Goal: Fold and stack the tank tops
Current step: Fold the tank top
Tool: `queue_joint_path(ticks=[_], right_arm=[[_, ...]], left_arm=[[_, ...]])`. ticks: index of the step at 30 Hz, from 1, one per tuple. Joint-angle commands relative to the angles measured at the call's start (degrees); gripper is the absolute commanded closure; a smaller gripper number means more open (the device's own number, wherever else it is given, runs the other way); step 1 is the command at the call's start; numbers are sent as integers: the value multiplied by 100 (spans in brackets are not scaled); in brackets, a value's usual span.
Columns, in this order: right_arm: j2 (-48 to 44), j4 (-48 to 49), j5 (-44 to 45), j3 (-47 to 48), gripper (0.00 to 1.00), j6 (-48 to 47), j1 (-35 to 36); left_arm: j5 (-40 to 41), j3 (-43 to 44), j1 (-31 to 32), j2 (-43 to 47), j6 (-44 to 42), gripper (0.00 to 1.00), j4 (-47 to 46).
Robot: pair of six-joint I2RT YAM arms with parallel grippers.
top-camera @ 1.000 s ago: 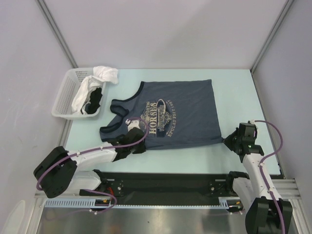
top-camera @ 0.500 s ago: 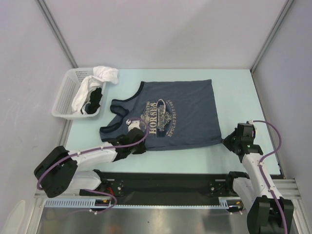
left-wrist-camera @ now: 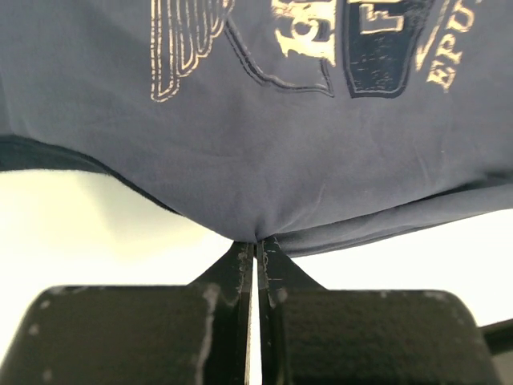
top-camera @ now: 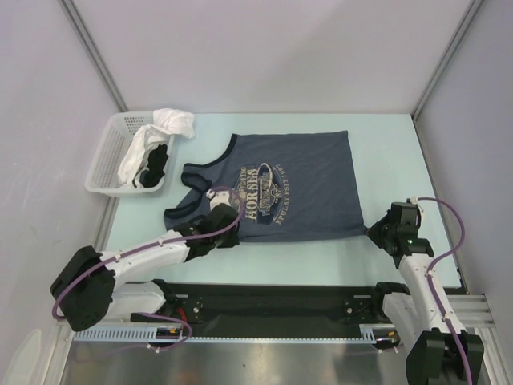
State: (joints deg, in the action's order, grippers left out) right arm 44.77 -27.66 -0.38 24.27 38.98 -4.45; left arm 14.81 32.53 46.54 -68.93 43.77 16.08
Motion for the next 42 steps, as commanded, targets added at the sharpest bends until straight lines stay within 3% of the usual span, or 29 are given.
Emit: queue_joint_path(ticks=[1,14,28,42], right_arm=[[4,-82,232,472,100,-40,23],[1050,357,284,1352,100,-154,23],[2736,1017,117,2239,100,-119,102],[4082,1026,293,3267,100,-180,278]], left_arm=[[163,472,39,169,-246,100,387],[-92,1703,-531,-499,-764,99,994],[-496,2652,-1331,-1640,-1230,100,950],[-821,3048,-1877,-2353,-1397,100,810]])
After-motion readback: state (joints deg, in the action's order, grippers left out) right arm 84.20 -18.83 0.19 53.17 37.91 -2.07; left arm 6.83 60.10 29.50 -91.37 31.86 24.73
